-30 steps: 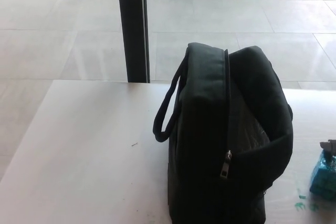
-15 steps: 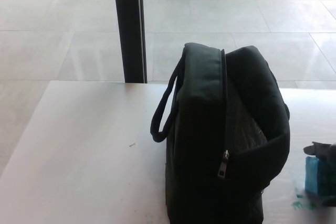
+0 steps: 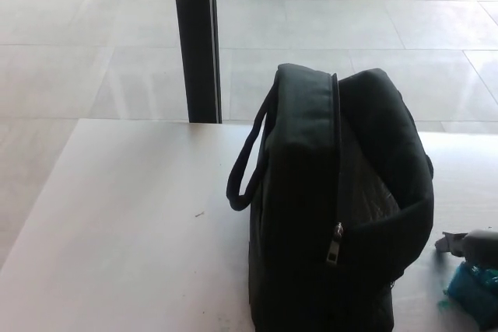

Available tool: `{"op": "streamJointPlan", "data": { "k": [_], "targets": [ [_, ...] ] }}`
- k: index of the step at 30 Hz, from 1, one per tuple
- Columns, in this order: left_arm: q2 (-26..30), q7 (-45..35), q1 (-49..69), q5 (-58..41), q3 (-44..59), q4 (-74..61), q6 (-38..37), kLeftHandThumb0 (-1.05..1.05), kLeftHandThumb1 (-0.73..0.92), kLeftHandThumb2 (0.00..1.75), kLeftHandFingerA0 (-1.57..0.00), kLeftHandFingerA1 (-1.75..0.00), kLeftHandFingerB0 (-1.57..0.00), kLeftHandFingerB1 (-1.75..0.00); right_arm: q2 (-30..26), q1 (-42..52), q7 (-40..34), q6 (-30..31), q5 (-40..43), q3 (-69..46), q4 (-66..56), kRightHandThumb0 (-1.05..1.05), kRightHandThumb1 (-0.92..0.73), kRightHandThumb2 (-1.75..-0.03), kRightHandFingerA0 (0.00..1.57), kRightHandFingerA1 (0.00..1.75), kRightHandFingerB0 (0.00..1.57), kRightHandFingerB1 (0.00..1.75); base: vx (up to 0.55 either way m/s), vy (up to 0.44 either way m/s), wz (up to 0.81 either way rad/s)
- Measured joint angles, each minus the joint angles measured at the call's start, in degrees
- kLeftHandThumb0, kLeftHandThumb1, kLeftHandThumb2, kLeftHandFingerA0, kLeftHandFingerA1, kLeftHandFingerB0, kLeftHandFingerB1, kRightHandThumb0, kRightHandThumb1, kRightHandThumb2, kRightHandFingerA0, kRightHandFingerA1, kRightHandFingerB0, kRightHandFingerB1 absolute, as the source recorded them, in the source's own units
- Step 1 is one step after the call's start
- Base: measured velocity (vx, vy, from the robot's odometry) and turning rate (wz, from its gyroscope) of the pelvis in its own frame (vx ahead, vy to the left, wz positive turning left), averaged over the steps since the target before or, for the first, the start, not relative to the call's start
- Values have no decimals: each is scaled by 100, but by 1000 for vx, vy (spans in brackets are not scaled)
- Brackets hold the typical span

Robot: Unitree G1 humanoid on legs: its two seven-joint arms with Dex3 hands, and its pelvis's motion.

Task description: The robot uses its right hand to pick up the cube kept on the middle of the desk and put it inside the bag next to it

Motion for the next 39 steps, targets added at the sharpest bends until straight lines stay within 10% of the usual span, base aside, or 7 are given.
{"op": "streamJointPlan", "data": {
  "k": [2, 6, 9, 13, 14, 15, 39],
  "targets": [
    [-1, -1, -1, 0, 0, -1, 0, -105, 52, 87, -35, -152, -17, -150, -77, 45, -104, 12, -155, 57, -44, -32, -83, -65, 55, 110, 39, 37, 0, 0, 0],
    [-2, -2, -3, -1, 0, -3, 0, -105, 54, 87, -35, -150, -16, -149, -205, 136, -362, 7, -443, 159, -91, -30, -78, -65, 72, 164, 75, 84, 0, 0, 0],
    [-2, -4, -3, 0, -1, -3, 0, -105, 53, 89, -36, -149, -17, -148, -269, 176, -649, -27, -622, 212, -57, -29, -83, -70, 79, 160, 74, 80, 0, 0, 0],
    [-3, -6, -3, 0, -2, -3, 0, -105, 50, 87, -36, -151, -18, -149, -290, 198, -975, -112, -686, 206, 26, -31, -84, -68, 86, 174, 69, 145, 0, 0, 0],
    [-4, -7, -4, 0, -4, -2, 0, -105, 51, 88, -37, -150, -19, -149, -291, 205, -1098, -155, -692, 197, 55, -39, -57, -95, 115, 138, 87, 120, 0, 0, 0],
    [-5, -7, -6, 0, -5, -2, 0, -105, 51, 86, -35, -150, -17, -150, -292, 209, -1182, -187, -694, 190, 70, -26, -72, -67, 84, 175, 68, 150, 0, 0, 0],
    [-8, -11, -12, 0, -10, 3, -1, -105, 49, 89, -36, -149, -22, -148, 158, 629, -3023, -1610, -175, -1262, 158, -7, -50, -115, 83, 175, 70, 160, 0, 0, 0]
  ]
}}
